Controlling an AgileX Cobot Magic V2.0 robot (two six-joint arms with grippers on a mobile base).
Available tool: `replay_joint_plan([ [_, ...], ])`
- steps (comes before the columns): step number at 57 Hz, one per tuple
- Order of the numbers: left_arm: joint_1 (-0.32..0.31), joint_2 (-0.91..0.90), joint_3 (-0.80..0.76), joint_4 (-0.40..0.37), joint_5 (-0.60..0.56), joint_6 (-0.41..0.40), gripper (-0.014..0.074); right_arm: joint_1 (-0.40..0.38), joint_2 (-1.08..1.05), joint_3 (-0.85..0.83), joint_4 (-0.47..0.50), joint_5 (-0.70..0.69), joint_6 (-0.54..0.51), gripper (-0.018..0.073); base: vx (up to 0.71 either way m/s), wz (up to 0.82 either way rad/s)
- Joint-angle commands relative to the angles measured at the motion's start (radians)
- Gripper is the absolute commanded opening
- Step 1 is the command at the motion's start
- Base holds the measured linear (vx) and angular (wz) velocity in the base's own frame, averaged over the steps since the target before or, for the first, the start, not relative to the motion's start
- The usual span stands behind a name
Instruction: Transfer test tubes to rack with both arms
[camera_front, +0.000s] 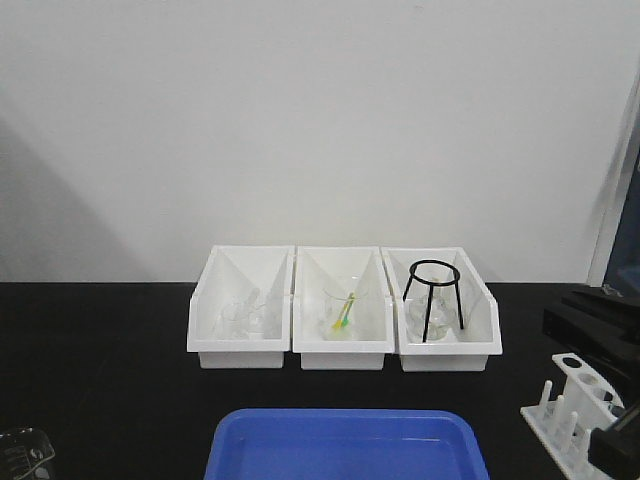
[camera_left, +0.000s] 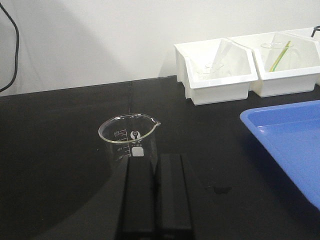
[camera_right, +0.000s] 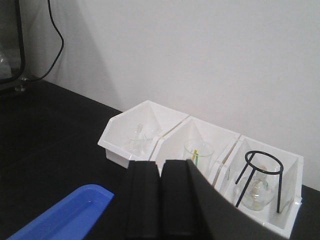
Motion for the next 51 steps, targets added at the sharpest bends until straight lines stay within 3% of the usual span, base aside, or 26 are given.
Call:
replay_joint_plan([
  [1,0.001,-0.021,0.026,-0.003,-0.076,-0.007,-0.0021,-0.001,-0.007,-0.025,0.108,0.027,-0.020,-0.0008,0.00,0.00],
  [4,0.001,-0.021,0.026,-0.003,-0.076,-0.007,-0.0021,-0.001,-0.007,-0.025,0.182,0.041,-0.079,-0.0008,0.00,0.00],
  [9,0.001,-0.021,0.026,-0.003,-0.076,-0.007,-0.0021,0.007,-0.007,-0.025,0.377,0.106,-0.283,-0.0008,0.00,0.00],
  [14,0.001,-0.021,0.026,-0.003,-0.076,-0.007,-0.0021,0.048,-0.011,-0.025,0.673,0.284,-0.609,-0.0008,0.00,0.00],
  [22,0.001,-0.021,0.026,-0.003,-0.076,-0.007,-0.0021,0.116,-0.053,-0.025,1.224,0.712,-1.179,-0.0008,0.00,0.00],
  [26,0.001,-0.021,0.026,-0.003,-0.076,-0.007,-0.0021,0.122,-0.089,-0.025,1.401,0.874,-1.404,-0.0008,0.00,0.00],
  [31,0.001,-0.021,0.026,-0.003,-0.076,-0.007,-0.0021,0.122,-0.154,-0.023,1.512,1.011,-1.601,-0.0008,0.00,0.00],
  [35,0.001,-0.021,0.026,-0.003,-0.076,-0.007,-0.0021,0.122,-0.230,0.018,1.550,1.029,-1.661,-0.0008,0.00,0.00],
  [39,0.001,-0.021,0.026,-0.003,-0.076,-0.007,-0.0021,0.120,-0.315,0.096,1.557,0.975,-1.652,-0.0008,0.00,0.00],
  [51,0.001,-0.021,0.026,-0.003,-0.076,-0.007,-0.0021,0.119,-0.631,0.449,1.563,0.791,-1.489,-0.0008,0.00,0.00],
])
